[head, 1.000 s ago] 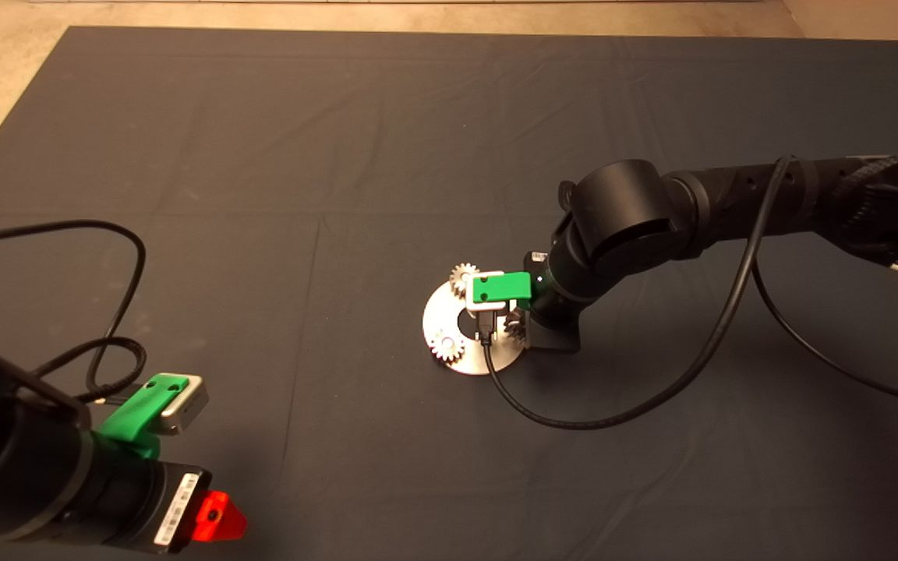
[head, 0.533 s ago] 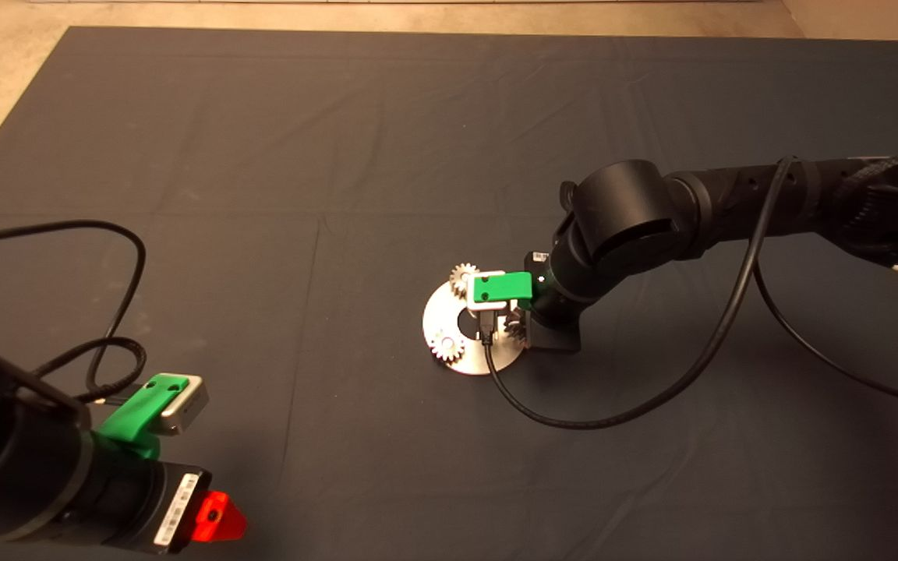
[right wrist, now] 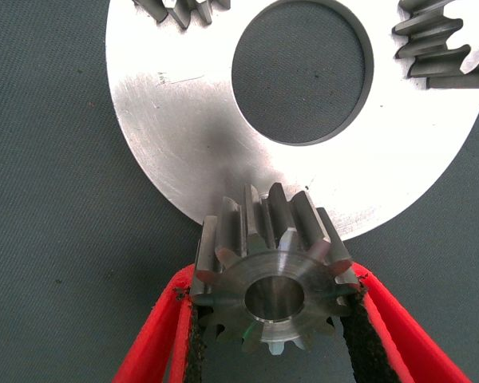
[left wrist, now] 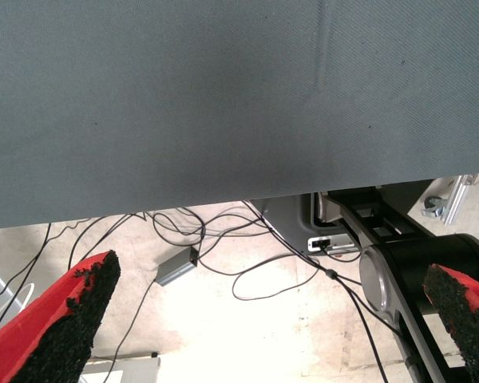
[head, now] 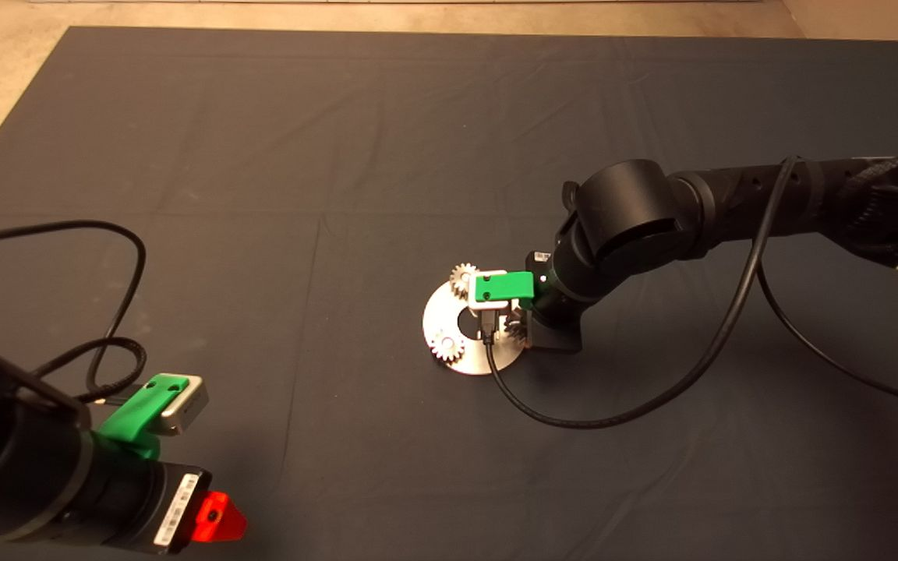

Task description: Install three planetary gears onto the carrier pins

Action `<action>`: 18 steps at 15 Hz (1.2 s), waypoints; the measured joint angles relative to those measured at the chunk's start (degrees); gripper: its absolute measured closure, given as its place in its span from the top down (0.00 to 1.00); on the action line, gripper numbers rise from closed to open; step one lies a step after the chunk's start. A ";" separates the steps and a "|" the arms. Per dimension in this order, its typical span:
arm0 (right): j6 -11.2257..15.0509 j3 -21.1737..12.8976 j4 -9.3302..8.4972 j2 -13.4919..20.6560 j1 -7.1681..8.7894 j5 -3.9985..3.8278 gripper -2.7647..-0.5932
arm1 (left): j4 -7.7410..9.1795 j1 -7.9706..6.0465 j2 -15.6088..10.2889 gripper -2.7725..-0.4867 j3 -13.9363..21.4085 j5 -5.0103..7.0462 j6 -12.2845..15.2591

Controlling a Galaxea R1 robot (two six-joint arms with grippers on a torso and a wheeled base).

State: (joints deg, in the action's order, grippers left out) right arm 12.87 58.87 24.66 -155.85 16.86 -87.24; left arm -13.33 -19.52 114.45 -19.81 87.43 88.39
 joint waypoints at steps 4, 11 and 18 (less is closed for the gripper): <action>0.00 -0.38 0.00 0.19 -0.02 -0.15 0.20 | 0.01 0.00 0.00 0.99 0.00 0.00 0.00; 0.02 -1.07 0.00 0.26 -0.02 -0.48 0.20 | 0.02 0.00 0.00 0.99 0.00 0.00 0.00; 0.00 -1.10 0.00 0.25 -0.02 -0.47 0.19 | 0.02 0.00 0.00 0.99 0.00 0.00 0.00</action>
State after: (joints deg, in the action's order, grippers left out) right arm 12.87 57.77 24.66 -155.59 16.84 -87.71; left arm -13.31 -19.52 114.45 -19.81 87.43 88.39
